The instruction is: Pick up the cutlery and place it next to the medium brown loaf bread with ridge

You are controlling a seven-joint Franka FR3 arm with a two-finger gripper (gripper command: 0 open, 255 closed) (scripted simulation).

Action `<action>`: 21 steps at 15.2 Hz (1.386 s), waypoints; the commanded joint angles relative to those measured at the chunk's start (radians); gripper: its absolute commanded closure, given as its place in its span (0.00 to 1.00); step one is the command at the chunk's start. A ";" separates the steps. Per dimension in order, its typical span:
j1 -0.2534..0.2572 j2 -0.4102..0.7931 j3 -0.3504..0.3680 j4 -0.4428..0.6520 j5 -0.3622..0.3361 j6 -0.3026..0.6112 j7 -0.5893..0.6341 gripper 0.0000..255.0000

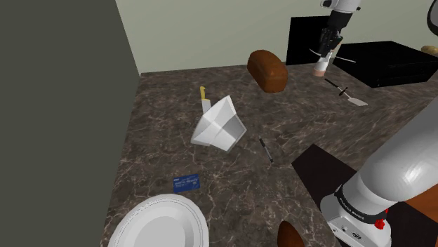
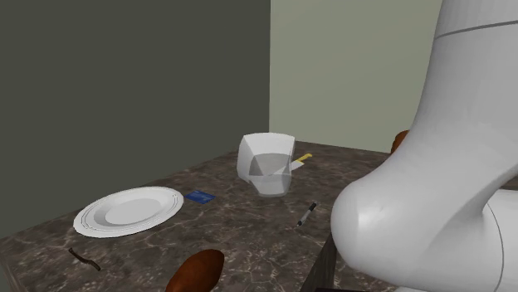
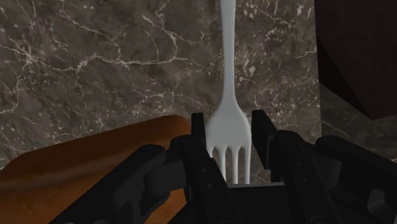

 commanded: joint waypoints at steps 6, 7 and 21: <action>-0.010 0.023 -0.011 -0.058 0.013 0.077 -0.031 1.00; -0.010 0.024 -0.011 -0.071 0.014 0.090 -0.032 1.00; -0.013 0.064 -0.012 -0.219 0.043 0.270 -0.061 1.00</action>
